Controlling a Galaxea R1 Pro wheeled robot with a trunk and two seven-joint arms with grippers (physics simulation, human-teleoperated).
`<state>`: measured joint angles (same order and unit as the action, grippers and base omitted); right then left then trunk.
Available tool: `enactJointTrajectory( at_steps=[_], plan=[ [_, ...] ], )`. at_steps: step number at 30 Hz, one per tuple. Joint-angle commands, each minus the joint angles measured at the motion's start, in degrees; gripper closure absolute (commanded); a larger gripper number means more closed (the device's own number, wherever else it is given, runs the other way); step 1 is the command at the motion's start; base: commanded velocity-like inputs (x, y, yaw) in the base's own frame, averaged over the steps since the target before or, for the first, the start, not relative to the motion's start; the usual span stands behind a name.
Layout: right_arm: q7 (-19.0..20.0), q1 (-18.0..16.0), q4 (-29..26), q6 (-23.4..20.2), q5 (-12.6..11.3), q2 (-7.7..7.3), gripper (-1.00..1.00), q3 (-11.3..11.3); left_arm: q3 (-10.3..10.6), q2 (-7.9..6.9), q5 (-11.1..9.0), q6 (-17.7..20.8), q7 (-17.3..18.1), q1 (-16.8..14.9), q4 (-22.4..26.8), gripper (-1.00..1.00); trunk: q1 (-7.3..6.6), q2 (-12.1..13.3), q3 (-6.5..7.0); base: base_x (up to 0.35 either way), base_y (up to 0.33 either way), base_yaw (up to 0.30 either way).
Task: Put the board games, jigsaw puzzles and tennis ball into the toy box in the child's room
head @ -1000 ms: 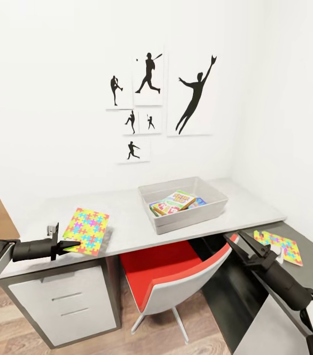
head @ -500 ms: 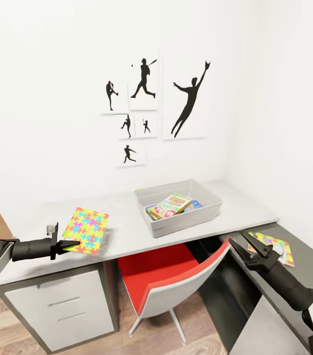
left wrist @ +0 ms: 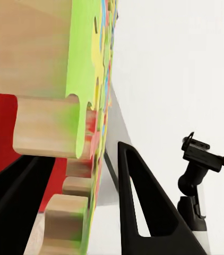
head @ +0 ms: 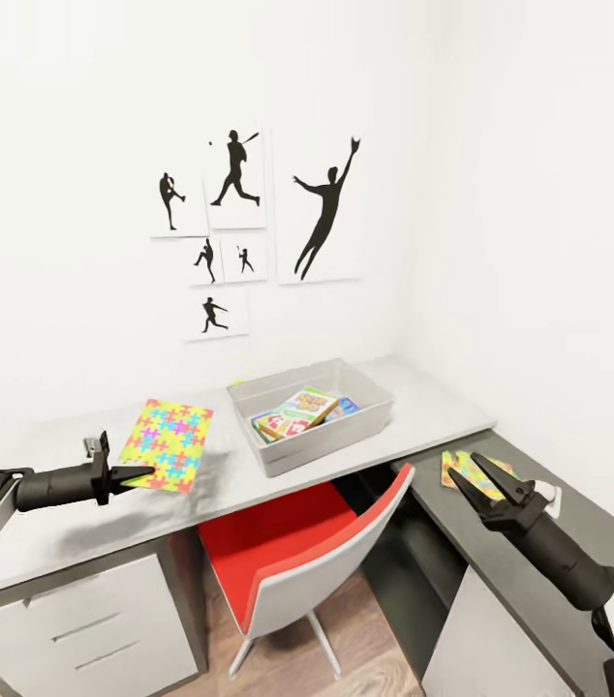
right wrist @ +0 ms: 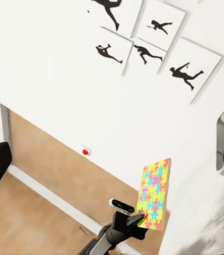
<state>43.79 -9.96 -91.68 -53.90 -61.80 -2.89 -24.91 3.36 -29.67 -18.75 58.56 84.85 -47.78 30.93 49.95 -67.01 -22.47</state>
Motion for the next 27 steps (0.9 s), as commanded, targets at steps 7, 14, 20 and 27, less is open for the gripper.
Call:
enactJointTrajectory(
  at_steps=[7, 14, 20, 27],
  plan=[
    [0.18, -0.06, 0.01, -0.24, 0.1, 0.0, -1.0, -0.05, 0.33, -0.71, -0.23, 0.51, 0.49, -0.03, 0.01, 1.0, -1.54, 2.78, 1.6, 0.0, 0.0, -0.247],
    [0.2, -0.06, 0.01, -0.24, 0.1, -0.01, -1.0, -0.05, 0.33, -2.11, -0.27, 0.37, 0.66, -0.03, 0.0, 1.0, -3.08, 5.59, 3.27, 0.0, 0.0, -0.24],
    [0.22, -0.06, 0.01, -0.24, 0.1, -0.03, -1.0, -0.08, 0.28, -6.05, -0.4, 0.23, 4.71, -0.03, 0.31, 1.0, -4.4, 8.0, 4.71, 0.0, 0.0, -0.226],
    [0.24, -0.06, 0.01, -0.25, 0.09, -0.09, -1.0, -0.16, 0.22, -8.01, -0.9, -0.25, 5.15, -0.1, 3.57, 1.0, -5.93, 10.8, 6.42, 0.0, 0.0, -0.196]
  ],
)
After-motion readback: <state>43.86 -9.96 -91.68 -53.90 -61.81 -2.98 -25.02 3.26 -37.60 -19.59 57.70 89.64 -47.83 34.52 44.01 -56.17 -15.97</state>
